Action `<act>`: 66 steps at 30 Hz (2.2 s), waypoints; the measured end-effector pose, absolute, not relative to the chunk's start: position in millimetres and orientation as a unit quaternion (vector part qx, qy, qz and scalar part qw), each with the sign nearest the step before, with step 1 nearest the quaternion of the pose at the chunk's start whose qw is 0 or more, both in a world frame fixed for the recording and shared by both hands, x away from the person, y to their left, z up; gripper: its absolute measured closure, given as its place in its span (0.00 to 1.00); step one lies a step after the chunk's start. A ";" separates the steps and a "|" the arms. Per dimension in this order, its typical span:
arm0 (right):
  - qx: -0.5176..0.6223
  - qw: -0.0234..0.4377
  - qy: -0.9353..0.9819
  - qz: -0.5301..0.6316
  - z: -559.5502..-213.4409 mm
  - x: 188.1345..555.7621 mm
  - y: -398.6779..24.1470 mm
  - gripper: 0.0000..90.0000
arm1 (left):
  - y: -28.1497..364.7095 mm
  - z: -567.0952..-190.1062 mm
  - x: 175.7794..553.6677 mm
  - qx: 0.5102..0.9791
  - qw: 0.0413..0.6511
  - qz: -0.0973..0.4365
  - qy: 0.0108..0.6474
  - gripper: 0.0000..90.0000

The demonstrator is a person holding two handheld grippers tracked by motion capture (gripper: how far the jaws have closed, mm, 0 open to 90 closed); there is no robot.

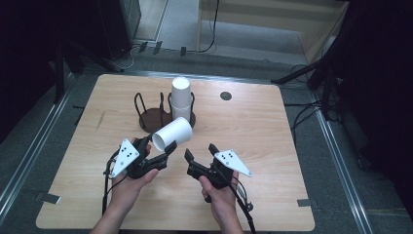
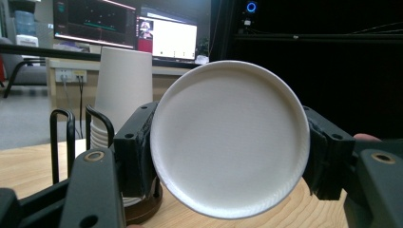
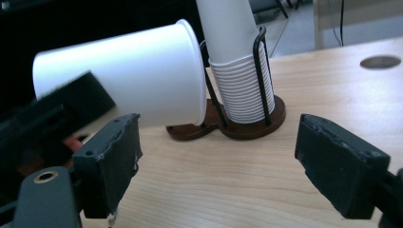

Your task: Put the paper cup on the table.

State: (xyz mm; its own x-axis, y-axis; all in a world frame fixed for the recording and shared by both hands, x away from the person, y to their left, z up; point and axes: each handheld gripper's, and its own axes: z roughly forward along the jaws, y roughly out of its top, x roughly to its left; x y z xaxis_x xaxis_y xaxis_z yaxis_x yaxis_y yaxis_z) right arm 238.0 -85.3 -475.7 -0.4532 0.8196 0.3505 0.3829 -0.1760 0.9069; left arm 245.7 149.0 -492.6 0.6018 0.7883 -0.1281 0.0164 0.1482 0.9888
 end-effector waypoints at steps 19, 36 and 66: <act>0.636 -0.052 0.412 0.651 -467.9 246.3 -87.9 0.00 | 138.6 -497.7 244.8 0.592 0.673 0.289 0.336 0.36; 0.698 -0.230 0.266 0.624 -475.9 262.0 -80.4 0.00 | 131.4 -498.3 242.8 0.596 0.674 0.291 0.324 0.36; 0.692 -0.309 0.249 0.603 -491.4 295.3 -65.5 0.02 | 127.5 -499.5 241.7 0.607 0.671 0.287 0.314 0.36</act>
